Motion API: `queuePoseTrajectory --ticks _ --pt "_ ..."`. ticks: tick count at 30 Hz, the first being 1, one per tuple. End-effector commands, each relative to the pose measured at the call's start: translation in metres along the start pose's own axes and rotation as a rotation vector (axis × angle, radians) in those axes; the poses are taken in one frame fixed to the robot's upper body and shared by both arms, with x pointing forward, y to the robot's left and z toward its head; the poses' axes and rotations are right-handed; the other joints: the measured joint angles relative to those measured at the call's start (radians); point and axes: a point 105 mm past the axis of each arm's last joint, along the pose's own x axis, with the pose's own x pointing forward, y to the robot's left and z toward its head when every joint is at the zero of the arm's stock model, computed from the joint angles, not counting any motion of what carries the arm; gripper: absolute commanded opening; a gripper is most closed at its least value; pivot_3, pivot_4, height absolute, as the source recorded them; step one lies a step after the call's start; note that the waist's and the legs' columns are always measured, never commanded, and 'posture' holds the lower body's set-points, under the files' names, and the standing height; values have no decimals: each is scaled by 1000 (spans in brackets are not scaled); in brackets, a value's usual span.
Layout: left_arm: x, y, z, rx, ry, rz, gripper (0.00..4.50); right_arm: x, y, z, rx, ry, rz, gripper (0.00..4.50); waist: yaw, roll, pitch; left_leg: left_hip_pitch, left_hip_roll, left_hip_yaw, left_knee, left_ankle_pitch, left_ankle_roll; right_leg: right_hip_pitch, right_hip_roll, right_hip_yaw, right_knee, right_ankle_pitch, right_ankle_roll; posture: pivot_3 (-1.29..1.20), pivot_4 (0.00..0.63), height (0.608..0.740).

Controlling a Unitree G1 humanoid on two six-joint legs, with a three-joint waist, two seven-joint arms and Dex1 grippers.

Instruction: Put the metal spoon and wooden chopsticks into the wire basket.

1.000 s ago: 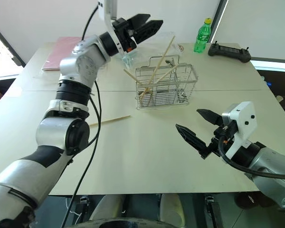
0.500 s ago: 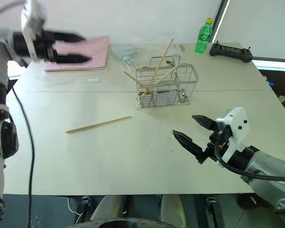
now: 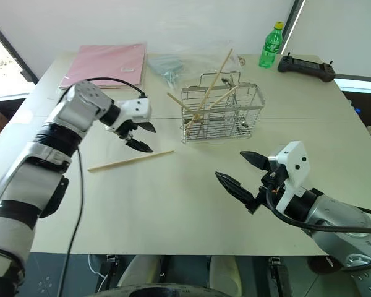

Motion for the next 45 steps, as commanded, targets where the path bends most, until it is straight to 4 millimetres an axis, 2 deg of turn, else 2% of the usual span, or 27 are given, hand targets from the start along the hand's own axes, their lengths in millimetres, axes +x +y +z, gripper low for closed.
queuePoseTrajectory --ticks 1,8,12,17,20,26,32,35,38,42,44,45 --pt "1 3 3 27 50 15 3914 0 6 6 -25 -36 3 4500 -3 0 0 0 0 0 0 0 0 0 1 0 0 0 0 0 150 709" --pt "16 -1 1 30 93 6 3914 -2 5 7 -18 -52 -21 4500 -2 0 0 0 1 0 2 0 0 1 0 0 0 0 0 0 150 709" --pt "22 -2 -8 18 137 15 3914 -4 4 9 -10 -68 -35 4500 2 0 0 0 1 0 2 0 0 1 0 0 0 0 0 0 150 709" --pt "33 -13 -17 17 168 -22 3914 -5 4 11 -2 -77 -43 4500 7 2 -1 1 0 0 2 0 0 2 0 0 0 0 0 0 150 709" --pt "35 -16 -18 8 171 -29 3104 -5 3 13 0 -84 -45 4500 6 3 -2 4 0 0 2 0 0 5 0 0 0 0 0 0 150 709" --pt "36 -16 -19 -18 168 -18 125 -6 1 13 5 -85 -44 4500 7 3 -2 9 1 0 2 0 0 11 0 0 0 -1 0 0 150 709" --pt "33 -12 -24 -58 165 14 51 -6 2 13 -1 -74 -33 4500 7 3 -2 12 2 0 2 0 0 12 -1 0 0 -3 -2 0 150 709" --pt "21 3 -22 -141 120 105 51 -6 3 11 -8 -60 -27 4500 7 3 -2 12 2 0 2 0 0 12 -1 0 0 -3 -2 0 150 709" --pt "-13 36 -22 -251 55 314 51 -7 2 10 -9 -53 -27 4500 5 1 -1 12 1 0 2 0 0 12 0 0 0 -3 -1 0 150 709" --pt "-70 76 -21 -376 -75 643 51 -7 2 9 -12 -47 -27 4500 6 0 0 10 2 -1 1 0 0 9 1 0 1 -2 3 0 150 709" --pt "-100 91 -15 -422 -183 800 51 -6 1 9 -13 -46 -27 4500 6 0 0 10 1 0 0 0 0 9 0 0 0 -2 4 0 150 709" --pt "-119 99 -6 -425 -283 895 51 -6 1 9 -13 -46 -27 4500 6 0 0 10 1 0 0 0 1 9 0 0 0 -3 5 0 150 709"
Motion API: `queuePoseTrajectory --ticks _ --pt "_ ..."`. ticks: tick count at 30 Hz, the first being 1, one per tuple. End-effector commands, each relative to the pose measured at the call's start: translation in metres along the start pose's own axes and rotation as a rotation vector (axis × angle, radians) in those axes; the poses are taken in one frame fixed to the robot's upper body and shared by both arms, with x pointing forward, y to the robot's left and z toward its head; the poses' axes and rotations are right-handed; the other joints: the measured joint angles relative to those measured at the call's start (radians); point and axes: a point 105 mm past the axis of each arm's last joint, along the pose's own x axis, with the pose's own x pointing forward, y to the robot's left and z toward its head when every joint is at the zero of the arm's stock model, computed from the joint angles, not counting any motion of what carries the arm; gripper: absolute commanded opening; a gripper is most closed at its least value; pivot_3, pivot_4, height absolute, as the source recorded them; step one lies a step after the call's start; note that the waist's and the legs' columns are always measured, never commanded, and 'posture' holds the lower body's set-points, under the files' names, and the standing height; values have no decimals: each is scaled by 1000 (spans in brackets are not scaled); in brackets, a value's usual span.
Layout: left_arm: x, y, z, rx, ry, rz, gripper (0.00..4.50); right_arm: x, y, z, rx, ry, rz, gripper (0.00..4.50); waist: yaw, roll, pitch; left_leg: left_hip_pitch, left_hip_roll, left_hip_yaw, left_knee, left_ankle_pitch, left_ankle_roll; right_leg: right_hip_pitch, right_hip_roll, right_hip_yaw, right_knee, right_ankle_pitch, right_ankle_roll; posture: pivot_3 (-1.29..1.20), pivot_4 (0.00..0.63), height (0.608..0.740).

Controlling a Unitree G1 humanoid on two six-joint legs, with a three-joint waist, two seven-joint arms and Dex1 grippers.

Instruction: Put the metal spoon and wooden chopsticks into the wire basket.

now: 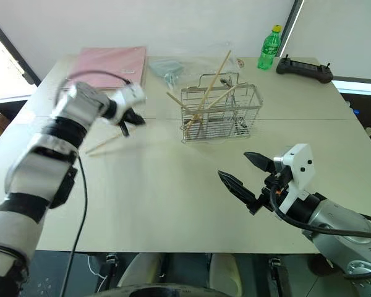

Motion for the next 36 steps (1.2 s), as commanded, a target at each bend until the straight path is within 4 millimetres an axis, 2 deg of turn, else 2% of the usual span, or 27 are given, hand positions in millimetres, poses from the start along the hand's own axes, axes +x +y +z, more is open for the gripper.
queuePoseTrajectory --ticks 1,5,8,15,20,25,28,31,36 --pt "-33 45 45 -142 -313 242 51 0 1 8 -35 -27 4 4500 0 0 0 0 -1 0 0 0 0 0 -1 0 0 -1 1 0 150 709" --pt "-70 65 96 -362 -731 303 51 1 0 9 -32 -28 7 4500 3 0 0 -3 -1 -1 0 0 0 -2 -2 0 0 1 -1 0 150 709" --pt "-80 58 125 -433 -930 241 51 3 1 9 -30 -28 12 4500 4 0 0 -5 -1 -1 2 0 0 -2 -2 0 -1 2 -1 0 150 709" --pt "-85 27 174 -404 -1125 117 51 2 3 12 -30 -26 19 4500 -1 0 0 -4 -2 0 3 0 -1 -1 -1 0 -2 4 0 0 150 709" --pt "-97 6 203 -345 -1220 38 51 0 3 12 -33 -23 16 4500 -2 0 0 -4 -2 1 2 0 -1 -2 -1 0 -1 4 0 0 150 709" --pt "-107 -7 221 -371 -1279 -36 51 -1 3 12 -29 -22 13 4500 1 0 0 -4 -2 1 3 0 -1 -1 -1 0 -1 4 0 0 150 709" --pt "-97 -26 223 -345 -1253 -102 51 -1 3 11 -28 -21 9 4500 3 0 0 -4 -2 1 3 0 -1 -1 -1 0 -2 4 0 0 150 709" --pt "-75 -43 216 -355 -1190 -139 51 0 3 11 -26 -27 6 4500 2 0 -1 -3 -2 1 3 0 -1 1 -1 1 -2 4 0 0 150 709" --pt "-53 -59 202 -327 -1113 -154 51 0 3 12 -24 -33 5 4500 -3 0 0 0 -1 2 2 0 -1 2 0 1 -2 4 -1 0 150 709"
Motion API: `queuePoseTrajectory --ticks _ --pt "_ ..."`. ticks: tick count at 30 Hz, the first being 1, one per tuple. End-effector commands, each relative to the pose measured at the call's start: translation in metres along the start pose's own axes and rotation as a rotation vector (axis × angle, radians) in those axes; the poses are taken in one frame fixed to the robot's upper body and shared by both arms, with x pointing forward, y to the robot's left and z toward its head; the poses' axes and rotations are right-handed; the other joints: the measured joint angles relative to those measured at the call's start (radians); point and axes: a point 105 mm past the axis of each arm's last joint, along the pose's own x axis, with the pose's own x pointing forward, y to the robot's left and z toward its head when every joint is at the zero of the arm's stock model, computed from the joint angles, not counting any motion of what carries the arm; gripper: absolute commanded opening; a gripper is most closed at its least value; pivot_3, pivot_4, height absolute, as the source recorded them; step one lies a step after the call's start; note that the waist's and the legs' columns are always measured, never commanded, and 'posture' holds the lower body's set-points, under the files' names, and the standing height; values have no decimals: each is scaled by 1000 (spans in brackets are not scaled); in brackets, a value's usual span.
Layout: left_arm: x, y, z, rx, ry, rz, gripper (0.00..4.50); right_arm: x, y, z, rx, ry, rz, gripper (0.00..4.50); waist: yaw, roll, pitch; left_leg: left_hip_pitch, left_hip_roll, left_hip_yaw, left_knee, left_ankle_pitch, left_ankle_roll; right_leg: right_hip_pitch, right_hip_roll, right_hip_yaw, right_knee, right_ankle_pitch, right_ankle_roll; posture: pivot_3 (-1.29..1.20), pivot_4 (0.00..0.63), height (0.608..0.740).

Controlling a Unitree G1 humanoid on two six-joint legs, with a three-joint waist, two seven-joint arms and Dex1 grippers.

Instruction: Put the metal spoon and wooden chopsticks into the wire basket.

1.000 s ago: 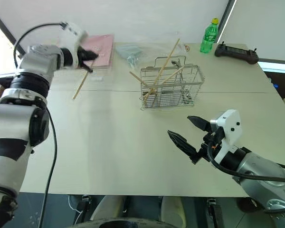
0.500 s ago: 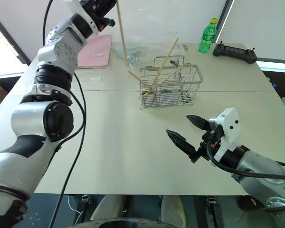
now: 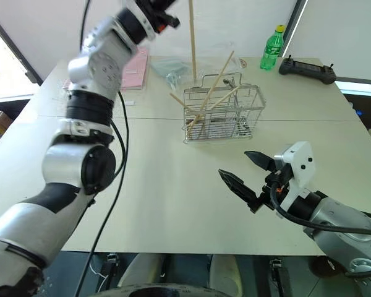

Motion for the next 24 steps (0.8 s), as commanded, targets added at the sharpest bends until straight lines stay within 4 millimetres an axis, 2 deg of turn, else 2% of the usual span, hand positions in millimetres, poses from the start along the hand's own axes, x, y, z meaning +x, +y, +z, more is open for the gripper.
queuePoseTrajectory --ticks 1,4,7,13,17,19,22,24 --pt "2 -7 5 55 2 -22 51 0 5 9 -26 -42 14 4500 -1 0 0 0 0 0 0 0 0 0 0 0 0 0 0 0 150 709" --pt "-2 -5 -11 52 47 -9 51 0 5 9 -26 -43 11 4500 3 0 0 0 0 0 0 0 0 0 0 0 0 0 0 0 150 709" --pt "-5 -9 -24 40 82 -27 1046 -1 5 9 -27 -43 10 4500 3 0 0 0 0 0 0 0 0 0 0 0 -1 0 0 0 150 709" --pt "-13 -16 -33 40 136 -71 4121 -1 5 9 -30 -43 10 4500 3 0 0 -1 0 0 0 0 0 0 0 0 -1 0 0 0 150 709" --pt "-20 -14 -29 74 158 -82 4121 -1 2 12 -46 -43 6 4500 1 1 0 0 0 0 0 0 0 0 0 0 -1 0 0 0 150 709" --pt "-31 -4 -25 105 232 -96 4121 -4 -5 18 -76 -50 -15 4500 0 1 0 0 0 0 0 0 0 0 0 0 0 0 0 0 150 709" --pt "-53 7 -17 155 338 -159 4121 -9 -14 24 -89 -63 -38 4500 -9 1 0 1 1 1 -1 0 0 0 1 0 0 0 -1 0 150 709" --pt "-79 9 -14 219 419 -256 4121 -11 -17 26 -102 -59 -45 4500 -13 2 0 1 1 1 -1 0 0 0 1 0 0 0 -1 0 150 709"
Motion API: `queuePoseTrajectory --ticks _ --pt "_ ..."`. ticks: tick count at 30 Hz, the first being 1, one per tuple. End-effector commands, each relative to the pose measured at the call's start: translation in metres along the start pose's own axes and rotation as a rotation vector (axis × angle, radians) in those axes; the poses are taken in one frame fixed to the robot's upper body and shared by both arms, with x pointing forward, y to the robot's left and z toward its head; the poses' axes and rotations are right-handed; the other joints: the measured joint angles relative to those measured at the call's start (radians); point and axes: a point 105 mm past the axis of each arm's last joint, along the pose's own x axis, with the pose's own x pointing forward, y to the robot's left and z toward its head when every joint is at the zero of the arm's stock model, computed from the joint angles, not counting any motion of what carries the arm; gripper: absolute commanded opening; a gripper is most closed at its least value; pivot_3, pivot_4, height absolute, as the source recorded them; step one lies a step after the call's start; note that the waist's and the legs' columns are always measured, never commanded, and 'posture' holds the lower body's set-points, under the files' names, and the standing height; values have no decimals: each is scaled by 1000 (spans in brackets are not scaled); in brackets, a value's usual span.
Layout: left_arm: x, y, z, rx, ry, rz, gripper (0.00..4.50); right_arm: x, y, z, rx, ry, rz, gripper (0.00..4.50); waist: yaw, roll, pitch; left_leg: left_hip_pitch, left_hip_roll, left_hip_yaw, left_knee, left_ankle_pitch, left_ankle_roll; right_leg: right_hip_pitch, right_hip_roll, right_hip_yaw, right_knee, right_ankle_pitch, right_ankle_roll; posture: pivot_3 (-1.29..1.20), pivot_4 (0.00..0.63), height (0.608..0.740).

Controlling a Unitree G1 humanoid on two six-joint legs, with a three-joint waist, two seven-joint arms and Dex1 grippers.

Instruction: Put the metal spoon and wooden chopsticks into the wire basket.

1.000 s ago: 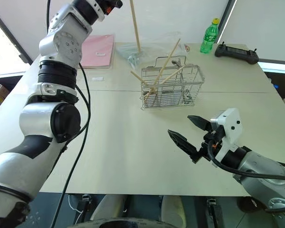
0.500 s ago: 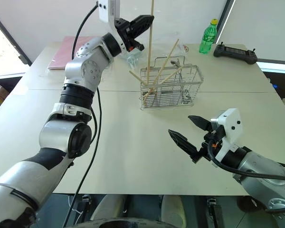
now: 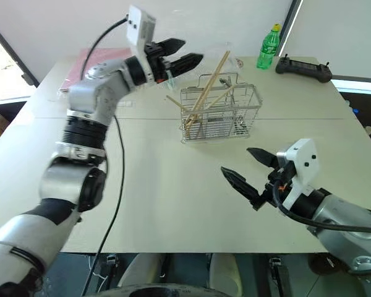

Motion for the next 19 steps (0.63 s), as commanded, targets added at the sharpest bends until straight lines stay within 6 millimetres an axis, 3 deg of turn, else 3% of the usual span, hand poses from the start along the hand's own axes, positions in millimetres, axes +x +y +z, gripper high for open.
queuePoseTrajectory --ticks 1,7,12,15,19 --pt "-35 -10 6 168 79 -170 4121 -5 -4 12 -50 -31 -5 4500 -11 1 0 0 0 0 -1 0 0 0 0 0 0 0 0 0 150 709" --pt "-91 -9 -38 274 272 -229 4121 -9 -13 14 -72 -28 -26 4500 -12 1 0 0 2 -1 -3 0 0 0 -3 1 -2 -2 -4 0 150 709" --pt "-130 -33 -67 238 431 -365 4121 -13 -19 17 -85 -21 -31 4500 -12 1 0 -3 2 -3 -1 0 0 -1 -3 2 -3 -2 -5 0 150 709" --pt "-146 -50 -77 187 487 -429 4121 -12 -18 18 -80 -27 -26 4500 -12 2 0 -3 2 -3 -1 0 0 -2 -4 2 -3 -2 -5 0 150 709" --pt "-150 -59 -86 177 509 -411 4121 -9 -16 15 -65 -32 -20 4500 -10 3 0 -3 2 -4 -2 0 0 -2 -4 2 -3 -4 -7 0 150 709"
